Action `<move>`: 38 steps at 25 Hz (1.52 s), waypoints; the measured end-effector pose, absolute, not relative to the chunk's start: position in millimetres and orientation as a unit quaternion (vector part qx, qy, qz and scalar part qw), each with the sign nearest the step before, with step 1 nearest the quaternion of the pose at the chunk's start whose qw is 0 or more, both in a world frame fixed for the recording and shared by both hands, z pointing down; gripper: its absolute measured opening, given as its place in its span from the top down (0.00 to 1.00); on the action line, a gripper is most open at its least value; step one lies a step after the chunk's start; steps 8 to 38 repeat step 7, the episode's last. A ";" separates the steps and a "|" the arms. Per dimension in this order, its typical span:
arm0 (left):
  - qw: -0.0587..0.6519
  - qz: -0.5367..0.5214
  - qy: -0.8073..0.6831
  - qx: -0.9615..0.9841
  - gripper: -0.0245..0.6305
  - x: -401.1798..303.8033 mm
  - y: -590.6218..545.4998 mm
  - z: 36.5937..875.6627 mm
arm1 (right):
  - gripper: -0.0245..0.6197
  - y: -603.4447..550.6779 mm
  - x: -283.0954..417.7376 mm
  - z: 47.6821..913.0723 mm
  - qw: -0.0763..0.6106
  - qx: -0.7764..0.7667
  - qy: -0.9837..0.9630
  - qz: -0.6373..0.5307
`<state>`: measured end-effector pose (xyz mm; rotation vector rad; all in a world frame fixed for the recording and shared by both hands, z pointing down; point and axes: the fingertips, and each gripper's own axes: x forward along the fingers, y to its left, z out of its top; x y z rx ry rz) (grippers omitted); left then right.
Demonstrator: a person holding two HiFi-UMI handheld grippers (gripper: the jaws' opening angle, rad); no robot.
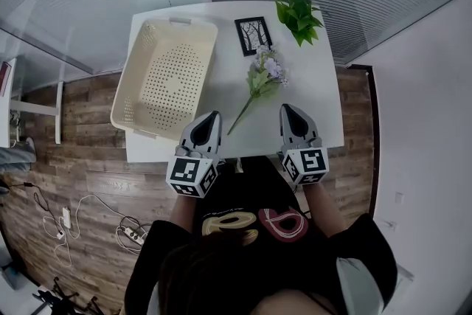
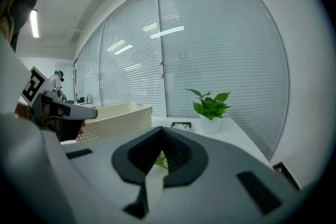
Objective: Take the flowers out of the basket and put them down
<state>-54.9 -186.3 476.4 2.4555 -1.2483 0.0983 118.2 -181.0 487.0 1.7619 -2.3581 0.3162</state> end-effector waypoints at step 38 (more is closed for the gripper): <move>0.184 0.051 -0.442 0.876 0.94 -55.8 -186.9 479.4 | 0.95 -182.9 110.9 490.5 0.083 0.588 -0.797 0.113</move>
